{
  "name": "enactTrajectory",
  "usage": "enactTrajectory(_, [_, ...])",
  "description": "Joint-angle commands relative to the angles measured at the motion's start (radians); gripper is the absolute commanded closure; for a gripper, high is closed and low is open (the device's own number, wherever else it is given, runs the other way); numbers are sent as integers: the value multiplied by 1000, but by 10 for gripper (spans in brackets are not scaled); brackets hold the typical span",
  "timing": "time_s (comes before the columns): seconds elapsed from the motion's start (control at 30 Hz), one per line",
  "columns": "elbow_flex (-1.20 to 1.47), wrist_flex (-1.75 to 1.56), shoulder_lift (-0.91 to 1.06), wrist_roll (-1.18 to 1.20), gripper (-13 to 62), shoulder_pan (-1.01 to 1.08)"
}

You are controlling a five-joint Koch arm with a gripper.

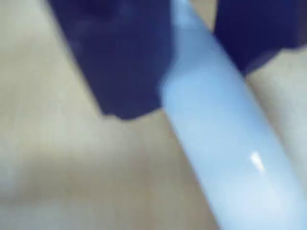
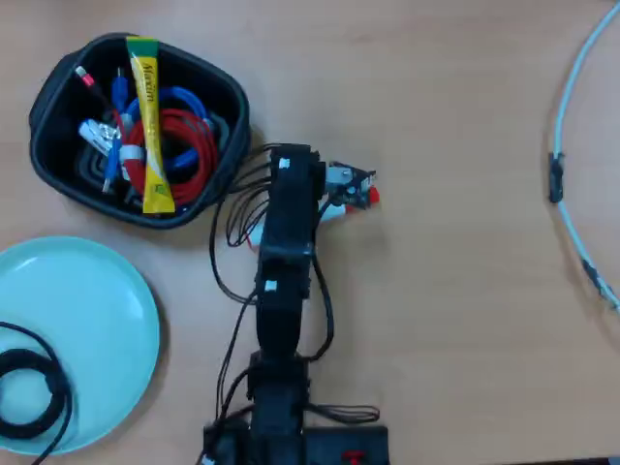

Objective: Pick up the red pen and put it in the black bowl

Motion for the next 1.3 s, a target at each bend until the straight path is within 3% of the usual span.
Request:
enactTrajectory(0.0, [-31,97,146,-21,555,3])
enactTrajectory(0.93, [-40,104,571,-8,555,71])
enactTrajectory(1.27, [-67,18,707,-15,555,-51])
